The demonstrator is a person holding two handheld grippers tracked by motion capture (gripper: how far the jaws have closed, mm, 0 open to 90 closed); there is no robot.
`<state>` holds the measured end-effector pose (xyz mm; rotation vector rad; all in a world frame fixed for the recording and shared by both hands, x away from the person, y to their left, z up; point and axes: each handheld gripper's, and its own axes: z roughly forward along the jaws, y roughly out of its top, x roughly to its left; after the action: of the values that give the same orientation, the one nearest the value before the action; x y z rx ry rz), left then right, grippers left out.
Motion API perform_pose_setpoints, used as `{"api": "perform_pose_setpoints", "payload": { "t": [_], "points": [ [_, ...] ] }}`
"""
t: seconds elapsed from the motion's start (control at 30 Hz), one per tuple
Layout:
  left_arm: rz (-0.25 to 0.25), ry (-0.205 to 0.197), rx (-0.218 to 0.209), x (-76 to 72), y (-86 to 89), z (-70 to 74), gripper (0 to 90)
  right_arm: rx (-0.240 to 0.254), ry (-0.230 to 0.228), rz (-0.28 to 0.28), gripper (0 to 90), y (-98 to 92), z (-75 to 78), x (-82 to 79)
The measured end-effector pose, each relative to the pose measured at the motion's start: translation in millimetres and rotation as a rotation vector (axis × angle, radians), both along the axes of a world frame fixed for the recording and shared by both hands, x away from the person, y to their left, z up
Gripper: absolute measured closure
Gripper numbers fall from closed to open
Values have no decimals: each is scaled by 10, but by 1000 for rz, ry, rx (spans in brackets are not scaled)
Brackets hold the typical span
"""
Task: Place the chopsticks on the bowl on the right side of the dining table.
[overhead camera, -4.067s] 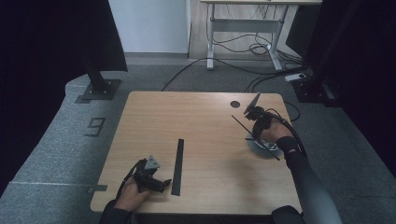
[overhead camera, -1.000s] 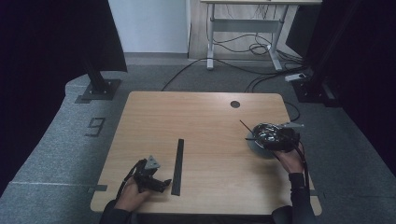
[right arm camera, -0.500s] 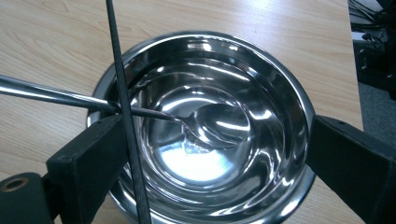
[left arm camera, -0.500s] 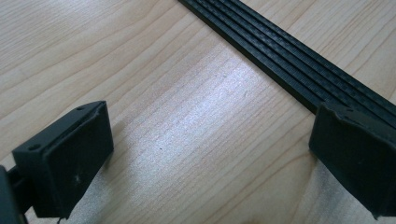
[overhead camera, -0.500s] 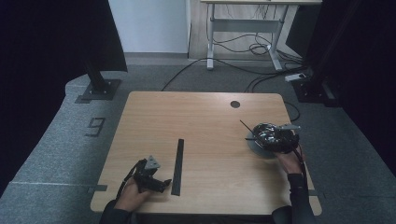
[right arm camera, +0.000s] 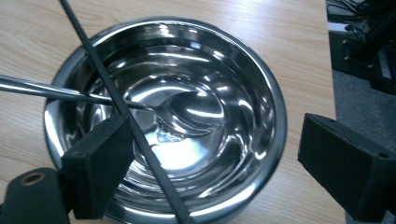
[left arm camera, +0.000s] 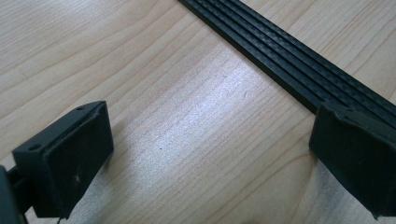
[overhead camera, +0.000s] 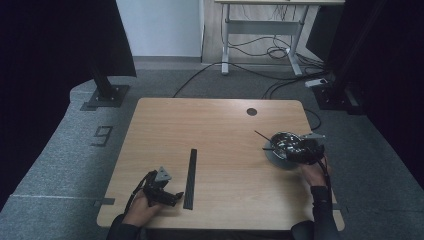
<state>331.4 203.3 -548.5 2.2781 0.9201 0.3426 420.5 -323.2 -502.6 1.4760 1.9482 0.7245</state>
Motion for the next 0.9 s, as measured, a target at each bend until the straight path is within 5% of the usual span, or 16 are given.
{"api": "perform_pose_setpoints", "payload": {
  "t": [0.9],
  "points": [
    [0, 0, 0, 0, 0, 0, 0, 54, 45, -59, 453, -291, -11, -45]
  ]
}}
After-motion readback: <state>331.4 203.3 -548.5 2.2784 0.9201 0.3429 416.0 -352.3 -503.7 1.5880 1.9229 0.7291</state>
